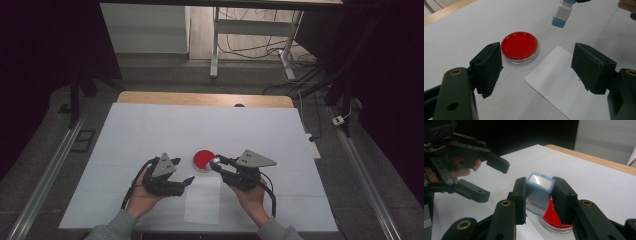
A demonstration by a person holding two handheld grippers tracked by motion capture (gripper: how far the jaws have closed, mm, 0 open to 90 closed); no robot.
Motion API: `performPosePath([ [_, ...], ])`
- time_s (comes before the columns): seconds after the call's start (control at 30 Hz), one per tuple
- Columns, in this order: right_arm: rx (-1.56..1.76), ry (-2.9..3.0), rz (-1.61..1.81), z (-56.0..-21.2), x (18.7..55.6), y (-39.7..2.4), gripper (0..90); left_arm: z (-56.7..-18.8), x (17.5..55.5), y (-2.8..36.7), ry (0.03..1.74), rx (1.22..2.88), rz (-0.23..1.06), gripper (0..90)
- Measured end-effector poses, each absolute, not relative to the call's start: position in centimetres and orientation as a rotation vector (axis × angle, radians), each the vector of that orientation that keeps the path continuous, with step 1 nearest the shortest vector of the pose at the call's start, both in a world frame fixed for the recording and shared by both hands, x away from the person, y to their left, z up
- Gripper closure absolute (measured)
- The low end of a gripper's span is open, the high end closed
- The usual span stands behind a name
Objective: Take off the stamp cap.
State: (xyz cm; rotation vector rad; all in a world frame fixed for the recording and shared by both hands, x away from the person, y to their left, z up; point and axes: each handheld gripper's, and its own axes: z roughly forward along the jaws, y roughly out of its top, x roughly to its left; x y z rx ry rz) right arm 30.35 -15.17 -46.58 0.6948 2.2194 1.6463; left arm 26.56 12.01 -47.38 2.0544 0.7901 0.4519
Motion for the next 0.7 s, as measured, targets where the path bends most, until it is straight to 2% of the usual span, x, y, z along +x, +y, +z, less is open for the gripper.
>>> performPosePath([
  [0.7, 0.674, 2.216, 1.657, -46.3, 30.3, -15.0, 64.3, -47.1, 28.2, 9.8, 0.764, 2.064, 0.404, 24.8],
])
